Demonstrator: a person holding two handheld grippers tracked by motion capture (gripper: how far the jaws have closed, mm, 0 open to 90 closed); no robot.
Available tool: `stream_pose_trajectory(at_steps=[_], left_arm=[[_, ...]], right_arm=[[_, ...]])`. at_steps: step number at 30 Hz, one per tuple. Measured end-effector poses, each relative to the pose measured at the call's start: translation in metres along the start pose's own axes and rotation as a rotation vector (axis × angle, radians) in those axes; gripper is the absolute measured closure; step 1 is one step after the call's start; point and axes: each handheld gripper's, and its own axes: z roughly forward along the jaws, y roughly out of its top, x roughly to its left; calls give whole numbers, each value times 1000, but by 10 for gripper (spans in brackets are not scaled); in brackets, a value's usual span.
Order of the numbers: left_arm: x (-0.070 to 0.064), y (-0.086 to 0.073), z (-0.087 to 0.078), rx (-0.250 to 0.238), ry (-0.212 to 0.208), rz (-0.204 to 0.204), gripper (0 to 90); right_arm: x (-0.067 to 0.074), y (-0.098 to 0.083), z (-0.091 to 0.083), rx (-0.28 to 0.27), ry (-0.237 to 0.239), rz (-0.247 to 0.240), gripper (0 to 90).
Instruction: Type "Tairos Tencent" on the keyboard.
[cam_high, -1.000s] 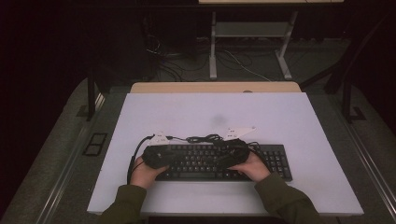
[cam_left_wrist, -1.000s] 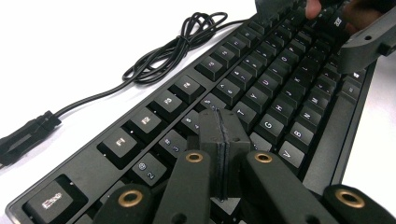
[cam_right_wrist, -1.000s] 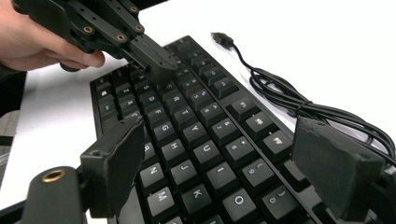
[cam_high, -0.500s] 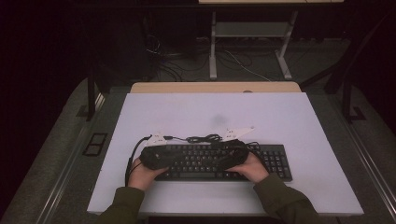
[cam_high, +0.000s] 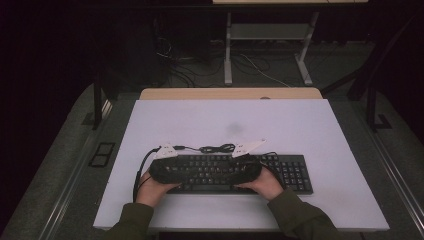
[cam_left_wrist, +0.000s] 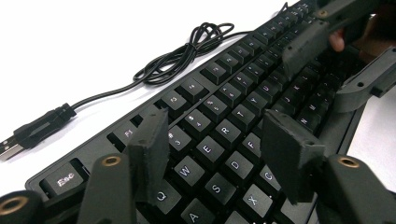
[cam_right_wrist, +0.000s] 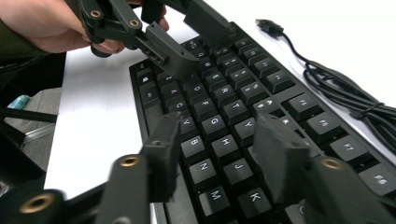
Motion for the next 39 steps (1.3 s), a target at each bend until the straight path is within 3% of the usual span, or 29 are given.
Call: stream_pose_trajectory(at_steps=[7,17,39], left_arm=[[-1,-1,1,3,0,3,369],[-2,-2,2,3,-1,3,356],[-1,-2,1,5,3,6,350]], right_arm=[[2,-1,3,28,13,-19,718],[7,-2,7,70,9,-60,883],[9,-5,15,108,1,-67,894]])
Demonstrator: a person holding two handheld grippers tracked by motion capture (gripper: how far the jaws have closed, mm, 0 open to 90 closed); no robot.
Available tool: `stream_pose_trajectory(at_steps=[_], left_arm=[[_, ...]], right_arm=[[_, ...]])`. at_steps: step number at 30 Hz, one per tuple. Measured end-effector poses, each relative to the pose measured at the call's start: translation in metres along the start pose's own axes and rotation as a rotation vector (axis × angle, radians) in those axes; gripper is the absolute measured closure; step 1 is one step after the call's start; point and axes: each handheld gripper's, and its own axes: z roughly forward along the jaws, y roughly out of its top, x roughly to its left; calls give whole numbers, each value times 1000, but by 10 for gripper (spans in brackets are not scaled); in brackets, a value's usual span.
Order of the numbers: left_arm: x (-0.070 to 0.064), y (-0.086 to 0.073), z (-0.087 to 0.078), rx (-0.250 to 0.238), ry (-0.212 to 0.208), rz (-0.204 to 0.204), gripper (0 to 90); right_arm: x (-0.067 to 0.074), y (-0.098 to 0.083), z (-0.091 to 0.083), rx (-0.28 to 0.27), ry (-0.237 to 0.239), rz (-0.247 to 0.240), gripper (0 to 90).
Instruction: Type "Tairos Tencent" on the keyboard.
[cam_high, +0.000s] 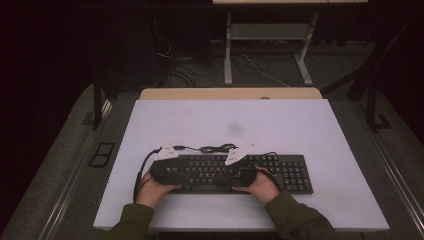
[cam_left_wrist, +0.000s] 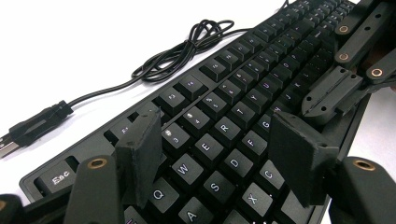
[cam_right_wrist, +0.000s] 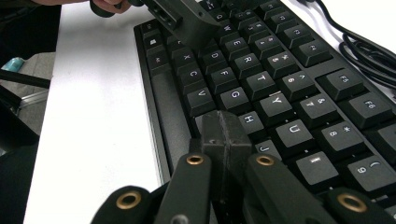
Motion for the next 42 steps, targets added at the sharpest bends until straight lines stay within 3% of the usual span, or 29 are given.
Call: stream_pose_trajectory(at_steps=[21,31,42], left_arm=[[-1,4,2,-6,0,12,372],[-5,10,6,0,-23,22,461],[-11,18,16,11,-55,46,704]], right_arm=[[-1,2,-7,-36,8,9,859],[-8,1,-17,-84,8,60,653],[-19,-3,-27,-132,-46,105,380]])
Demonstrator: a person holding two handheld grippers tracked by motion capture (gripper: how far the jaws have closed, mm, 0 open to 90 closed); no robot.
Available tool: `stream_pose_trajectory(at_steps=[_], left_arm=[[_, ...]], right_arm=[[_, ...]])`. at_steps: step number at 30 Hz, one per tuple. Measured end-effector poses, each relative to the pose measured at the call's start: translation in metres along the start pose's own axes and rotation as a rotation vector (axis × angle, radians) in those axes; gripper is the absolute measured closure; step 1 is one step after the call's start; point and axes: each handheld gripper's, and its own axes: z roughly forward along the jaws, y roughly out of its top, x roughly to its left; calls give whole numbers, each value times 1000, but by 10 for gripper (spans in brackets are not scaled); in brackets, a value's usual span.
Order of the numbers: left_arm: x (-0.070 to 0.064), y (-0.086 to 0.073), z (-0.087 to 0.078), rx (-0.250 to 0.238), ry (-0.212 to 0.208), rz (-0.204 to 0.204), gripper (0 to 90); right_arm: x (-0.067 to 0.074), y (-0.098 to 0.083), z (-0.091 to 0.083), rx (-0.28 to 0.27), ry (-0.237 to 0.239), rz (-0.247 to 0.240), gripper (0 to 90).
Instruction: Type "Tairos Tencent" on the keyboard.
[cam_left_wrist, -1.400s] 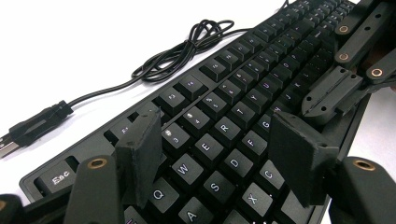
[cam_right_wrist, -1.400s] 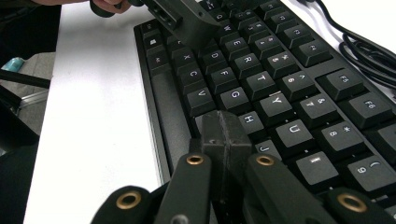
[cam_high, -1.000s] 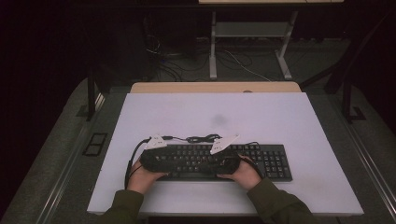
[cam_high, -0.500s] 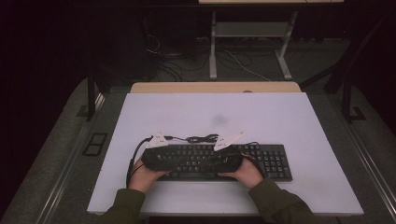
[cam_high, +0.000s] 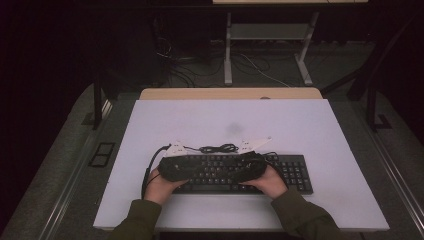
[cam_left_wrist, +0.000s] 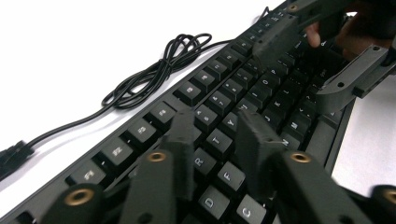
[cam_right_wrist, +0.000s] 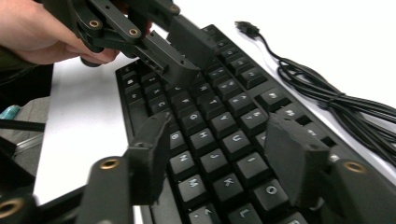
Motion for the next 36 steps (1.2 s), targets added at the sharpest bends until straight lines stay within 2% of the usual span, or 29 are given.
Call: stream_pose_trajectory(at_steps=[5,8,16,25,36], left_arm=[[-1,3,5,2,-18,4,839],[-2,3,8,14,-24,7,888],[-3,3,17,51,-22,6,892],[-4,3,24,88,-19,9,894],[-3,4,23,89,-26,7,893]], right_arm=[[-4,0,-5,-14,-18,10,331],[-8,-1,-7,-24,-33,15,307],[-13,-1,-12,-41,-60,36,284],[-14,-1,-13,-50,-64,37,279],[-13,-3,-15,-57,-56,42,267]])
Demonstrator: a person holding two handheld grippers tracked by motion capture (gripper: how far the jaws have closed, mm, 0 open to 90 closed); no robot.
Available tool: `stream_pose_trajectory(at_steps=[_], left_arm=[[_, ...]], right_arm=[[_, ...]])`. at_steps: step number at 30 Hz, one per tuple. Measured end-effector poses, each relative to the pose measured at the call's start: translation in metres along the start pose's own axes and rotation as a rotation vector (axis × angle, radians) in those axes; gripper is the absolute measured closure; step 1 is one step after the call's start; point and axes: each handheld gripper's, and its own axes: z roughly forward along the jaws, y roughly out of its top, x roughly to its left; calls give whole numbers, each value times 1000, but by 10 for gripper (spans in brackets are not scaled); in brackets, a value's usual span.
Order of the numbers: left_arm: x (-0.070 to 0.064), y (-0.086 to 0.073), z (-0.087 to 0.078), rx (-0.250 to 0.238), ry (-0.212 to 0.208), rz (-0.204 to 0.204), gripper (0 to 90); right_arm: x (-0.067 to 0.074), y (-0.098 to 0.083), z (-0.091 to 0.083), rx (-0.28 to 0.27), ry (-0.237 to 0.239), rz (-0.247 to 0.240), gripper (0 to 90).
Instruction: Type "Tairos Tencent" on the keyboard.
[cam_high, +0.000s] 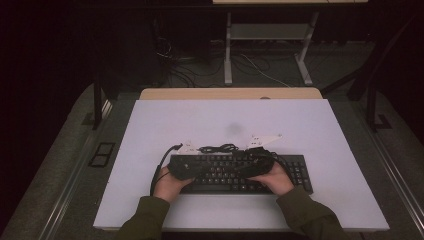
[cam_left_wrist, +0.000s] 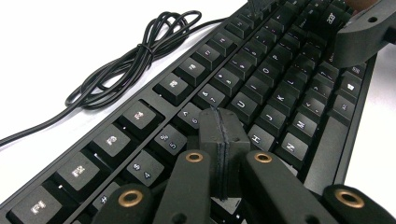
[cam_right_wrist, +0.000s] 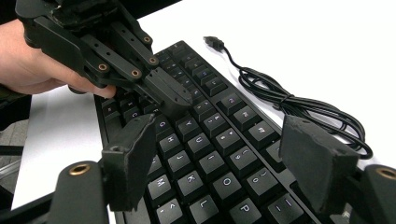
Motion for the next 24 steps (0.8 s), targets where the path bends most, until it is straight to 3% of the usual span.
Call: stream_pose_trajectory(at_steps=[16,24], left_arm=[[-3,1,-6,-29,-13,4,784],[-3,-2,-15,-63,-21,-7,619]], right_arm=[[-5,-3,-8,-15,-17,14,205],[-7,-10,-17,-22,-9,9,189]])
